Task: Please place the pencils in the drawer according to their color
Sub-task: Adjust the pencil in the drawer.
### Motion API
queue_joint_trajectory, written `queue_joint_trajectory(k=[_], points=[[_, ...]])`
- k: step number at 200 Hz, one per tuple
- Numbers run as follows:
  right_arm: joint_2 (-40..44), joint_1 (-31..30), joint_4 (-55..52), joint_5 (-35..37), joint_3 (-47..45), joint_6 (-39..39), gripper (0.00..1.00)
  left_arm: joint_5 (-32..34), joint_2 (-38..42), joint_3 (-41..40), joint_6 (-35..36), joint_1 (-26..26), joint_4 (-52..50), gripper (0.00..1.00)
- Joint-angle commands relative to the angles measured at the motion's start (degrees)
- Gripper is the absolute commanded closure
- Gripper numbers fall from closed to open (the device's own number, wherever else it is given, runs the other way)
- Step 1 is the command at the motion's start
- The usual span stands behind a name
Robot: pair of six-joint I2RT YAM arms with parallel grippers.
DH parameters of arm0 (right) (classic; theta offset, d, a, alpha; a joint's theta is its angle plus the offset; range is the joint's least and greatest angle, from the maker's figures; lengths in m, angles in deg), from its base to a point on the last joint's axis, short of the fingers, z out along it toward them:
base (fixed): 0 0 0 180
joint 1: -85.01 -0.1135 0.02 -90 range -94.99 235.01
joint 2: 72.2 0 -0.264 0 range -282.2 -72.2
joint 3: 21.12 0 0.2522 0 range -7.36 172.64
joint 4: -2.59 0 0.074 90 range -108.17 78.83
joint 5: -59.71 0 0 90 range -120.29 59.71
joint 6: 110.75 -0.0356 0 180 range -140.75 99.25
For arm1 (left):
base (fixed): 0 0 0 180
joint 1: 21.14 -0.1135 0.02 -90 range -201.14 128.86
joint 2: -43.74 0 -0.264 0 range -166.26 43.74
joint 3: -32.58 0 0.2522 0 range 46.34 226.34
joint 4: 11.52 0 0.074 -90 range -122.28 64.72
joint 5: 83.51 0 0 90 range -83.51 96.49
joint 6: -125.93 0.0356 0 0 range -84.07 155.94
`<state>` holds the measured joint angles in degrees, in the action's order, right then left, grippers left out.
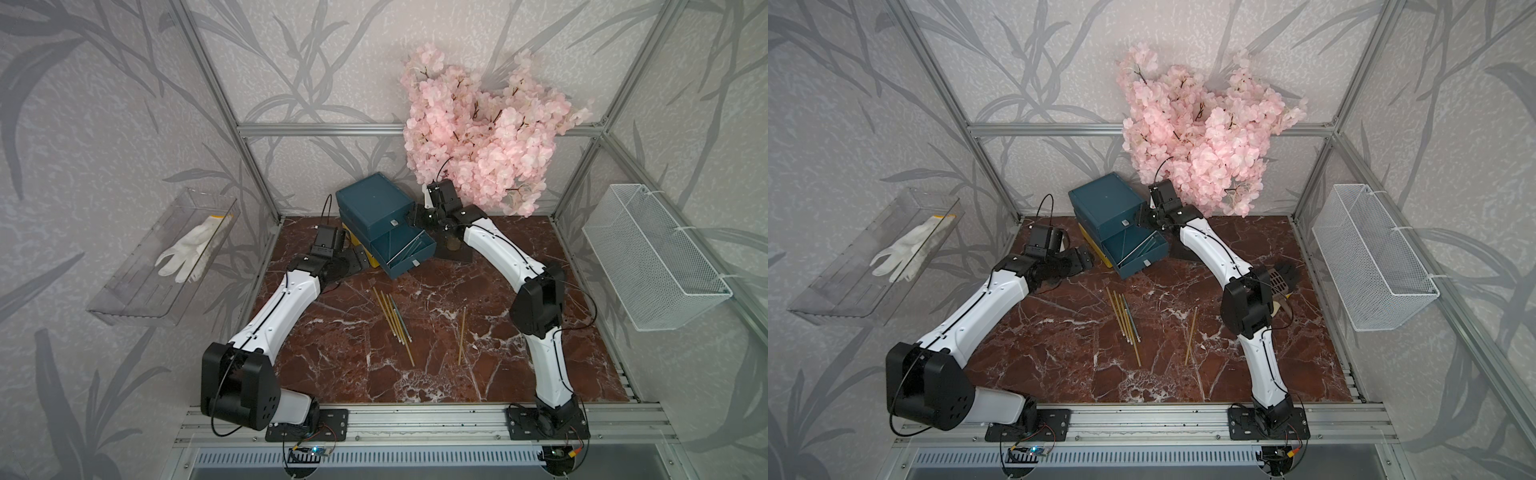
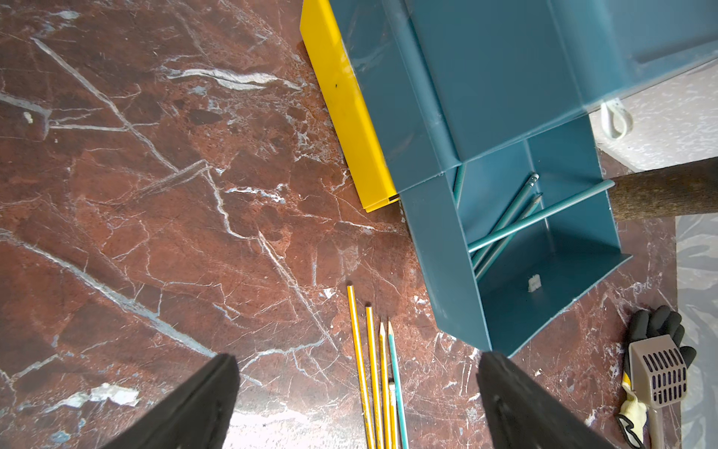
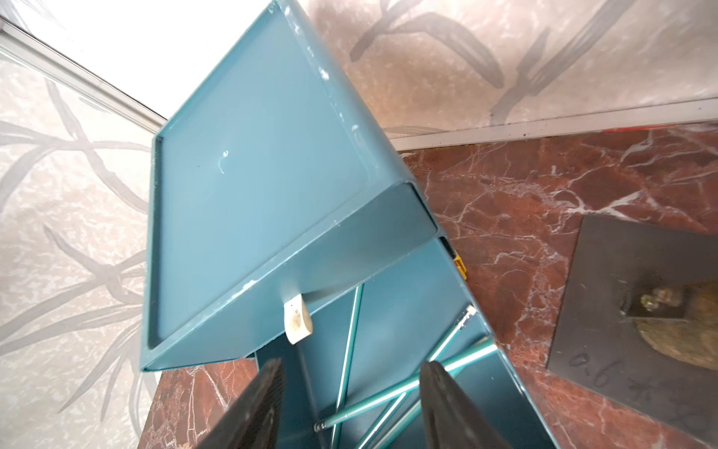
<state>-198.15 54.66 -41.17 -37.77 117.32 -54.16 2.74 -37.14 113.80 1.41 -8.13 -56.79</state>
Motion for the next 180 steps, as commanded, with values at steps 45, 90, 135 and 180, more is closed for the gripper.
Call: queue_joint_trajectory(k=[45, 90, 135, 180], points=[[4.05, 0.20, -0.08, 0.06, -10.35, -5.85, 0.43, -0.34, -0.31, 1.35, -0.04, 0.26, 0.44, 0.00], [2.14, 0.18, 1.35, -0.25, -12.33, -7.97, 0.45, -0.40, -0.34, 1.14, -0.11, 0.32, 0.46, 0.00], [-3.35, 0.20, -2.79, -0.10, -5.23, -9.53, 0.46, -0.14, -0.20, 1.01, -0.21, 0.34, 0.49, 0.00], [-11.01, -0.10, -4.05, -3.42, 5.42, -9.57, 0.48, -0.16, -0.48, 1.09, -0.11, 0.34, 0.48, 0.00]])
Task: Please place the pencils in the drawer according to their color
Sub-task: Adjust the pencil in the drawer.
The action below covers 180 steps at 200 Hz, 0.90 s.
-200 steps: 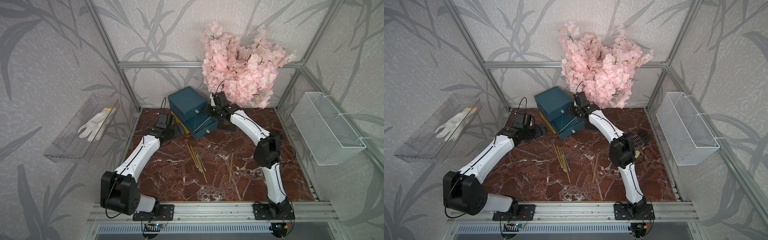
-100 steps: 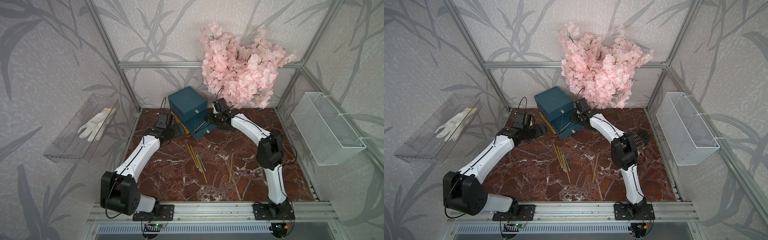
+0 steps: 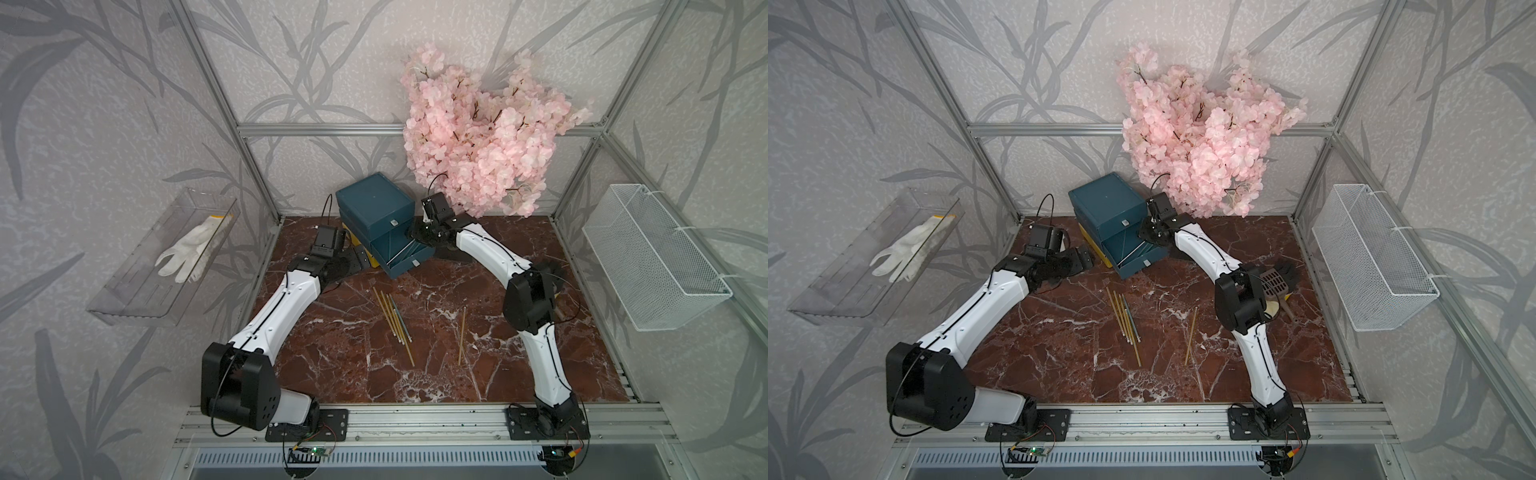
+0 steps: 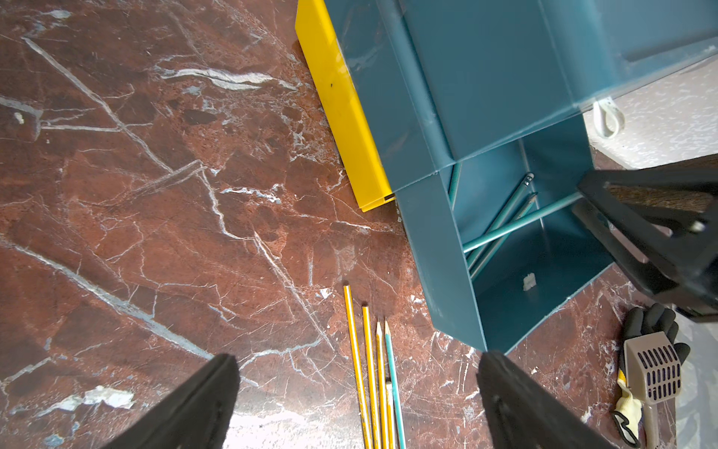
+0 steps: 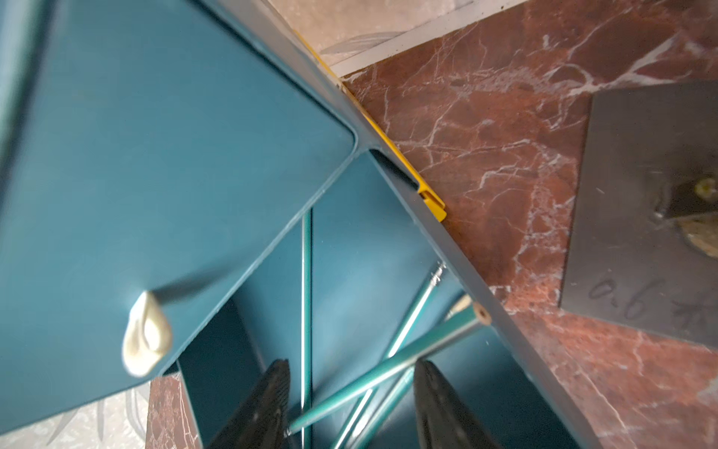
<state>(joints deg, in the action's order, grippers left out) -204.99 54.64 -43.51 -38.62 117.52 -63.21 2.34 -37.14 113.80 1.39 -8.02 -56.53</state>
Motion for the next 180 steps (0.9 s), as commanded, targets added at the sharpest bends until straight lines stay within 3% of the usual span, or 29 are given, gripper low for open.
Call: queue_joint_trajectory(k=[1, 26, 46, 95, 180], points=[[-4.33, -0.10, -1.56, -2.79, 5.52, -0.52, 0.48, 0.21, -0.45, 1.09, -0.08, 0.23, 0.22, 0.00], [-6.53, -1.21, 5.38, -10.23, 10.55, 0.04, 0.49, 0.15, -0.75, 0.94, -0.33, 0.23, 0.30, 0.00], [-4.22, -2.12, 10.78, -13.82, 8.11, 1.99, 0.48, 0.48, -0.67, 1.01, -0.22, 0.22, 0.18, 0.00], [10.23, -0.14, 29.53, -13.07, -18.09, -0.57, 0.46, 0.28, -0.92, 1.18, 0.26, 0.23, 0.13, 0.00], [32.80, -1.08, 33.73, -13.82, -47.46, -0.27, 0.45, 0.23, -0.87, 1.45, 0.81, 0.23, -0.18, 0.00]])
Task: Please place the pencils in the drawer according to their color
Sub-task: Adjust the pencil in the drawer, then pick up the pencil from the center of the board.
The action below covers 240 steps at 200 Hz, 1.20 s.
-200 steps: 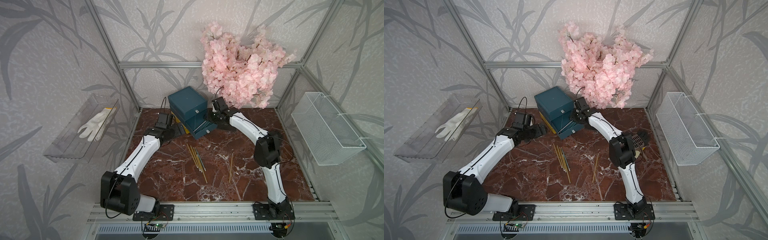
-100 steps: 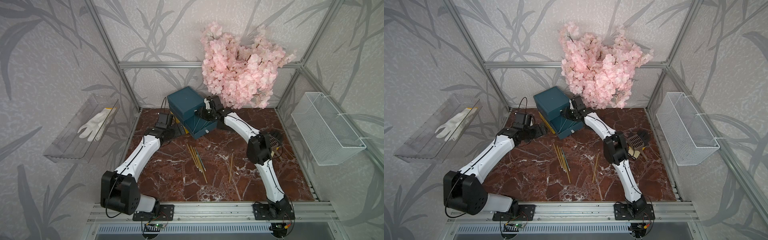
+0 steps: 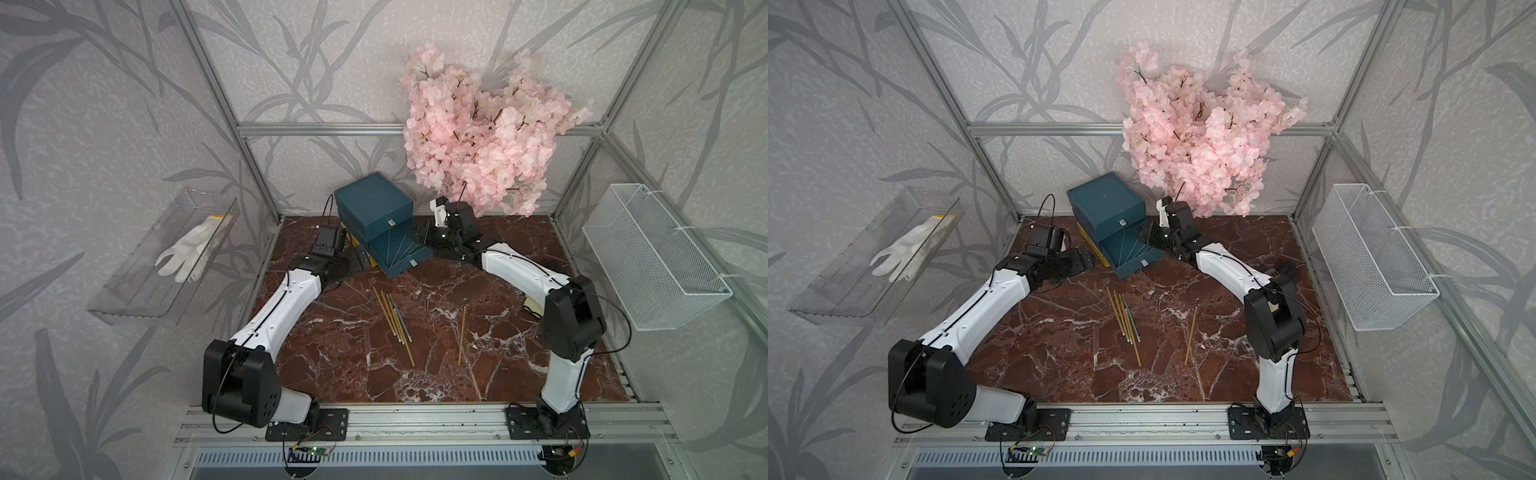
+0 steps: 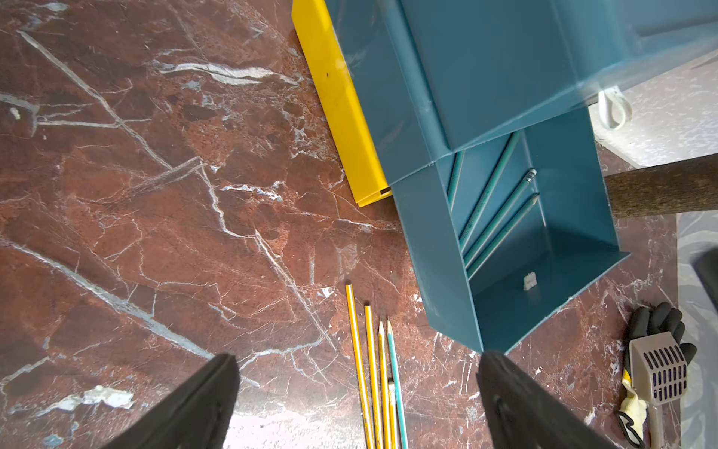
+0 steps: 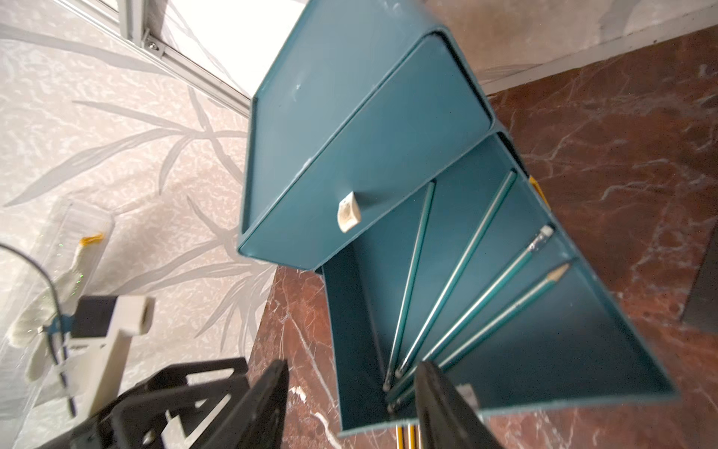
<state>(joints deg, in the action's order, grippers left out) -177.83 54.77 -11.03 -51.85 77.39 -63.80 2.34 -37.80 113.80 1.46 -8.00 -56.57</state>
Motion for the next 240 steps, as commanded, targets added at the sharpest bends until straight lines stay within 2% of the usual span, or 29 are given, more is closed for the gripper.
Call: queue_joint_trajectory(k=[1, 18, 46, 84, 145, 178, 240], points=[[5.92, -1.26, 1.17, -0.59, -7.63, 0.41, 0.44, 0.25, -0.21, 1.40, 0.78, 0.21, -0.11, 0.00], [10.97, -2.78, -0.29, 0.01, -13.73, 2.17, 0.44, 0.21, -0.42, 1.44, 0.93, 0.21, -0.12, 0.00], [16.79, -7.04, -6.67, 4.81, -21.45, 6.08, 0.44, 0.16, -0.40, 1.42, 0.86, 0.21, -0.26, 0.00], [16.34, -13.73, -17.96, 12.98, -25.47, 10.59, 0.46, 0.07, 0.05, 1.09, 0.82, 0.21, -0.57, 0.00], [3.99, -20.36, -33.05, 18.39, -16.97, 16.46, 0.54, -0.31, 0.26, 0.24, 0.31, 0.29, 0.09, 0.00], [0.66, -23.83, -34.92, 18.83, -13.90, 17.99, 0.55, -0.22, 0.39, -0.03, 0.45, 0.24, 0.25, 0.00], [-2.36, -25.07, -36.60, 18.88, -10.25, 19.21, 0.57, -0.49, 0.46, -0.49, 0.60, 0.21, 0.72, 0.00]])
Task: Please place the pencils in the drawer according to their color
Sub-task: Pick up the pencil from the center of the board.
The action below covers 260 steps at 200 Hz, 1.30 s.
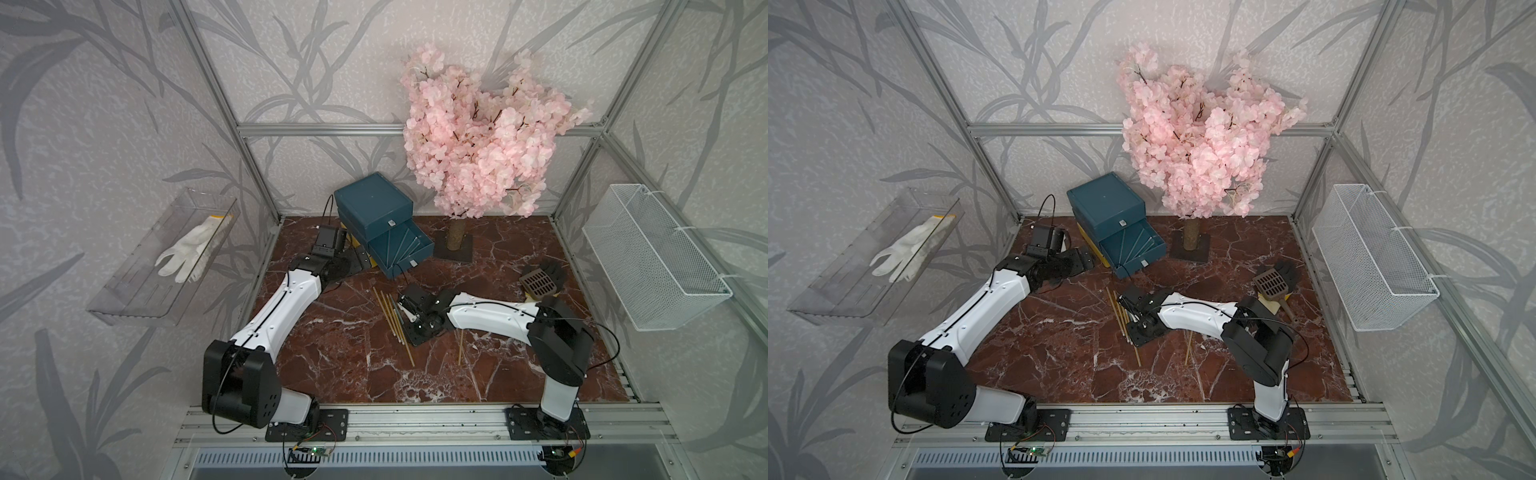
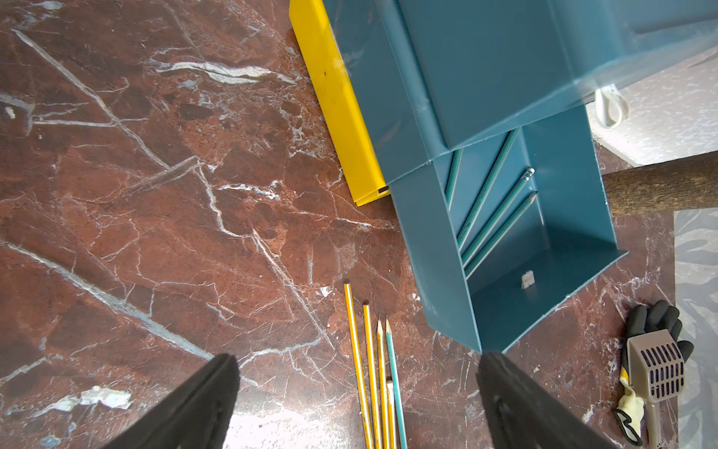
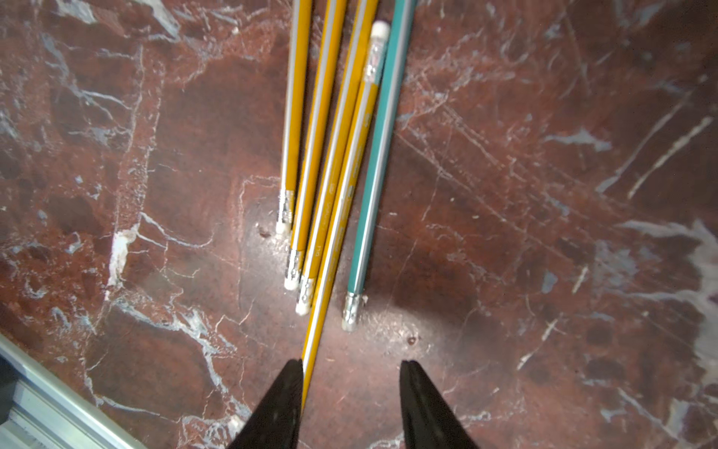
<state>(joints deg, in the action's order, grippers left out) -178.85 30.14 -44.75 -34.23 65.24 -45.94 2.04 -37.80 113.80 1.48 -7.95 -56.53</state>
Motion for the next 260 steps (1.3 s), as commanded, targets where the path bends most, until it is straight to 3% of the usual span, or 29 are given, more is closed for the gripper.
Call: queue_joint_trajectory(k=[1, 169, 260], points=[[-1.35, -0.47, -2.93, 1.29, 2.01, 1.36, 0.57, -0.20, 0.48, -0.54, 0.55, 0.17, 0.67, 0.00], [-9.63, 0.47, -4.60, 4.54, 7.39, 3.25, 0.70, 0.38, 1.06, -1.46, 0.31, 0.17, 1.06, 0.00], [-14.92, 0.93, -5.73, 7.77, 11.66, 3.06, 0.70, 0.37, 0.87, -1.72, 0.13, 0.17, 1.26, 0.00]])
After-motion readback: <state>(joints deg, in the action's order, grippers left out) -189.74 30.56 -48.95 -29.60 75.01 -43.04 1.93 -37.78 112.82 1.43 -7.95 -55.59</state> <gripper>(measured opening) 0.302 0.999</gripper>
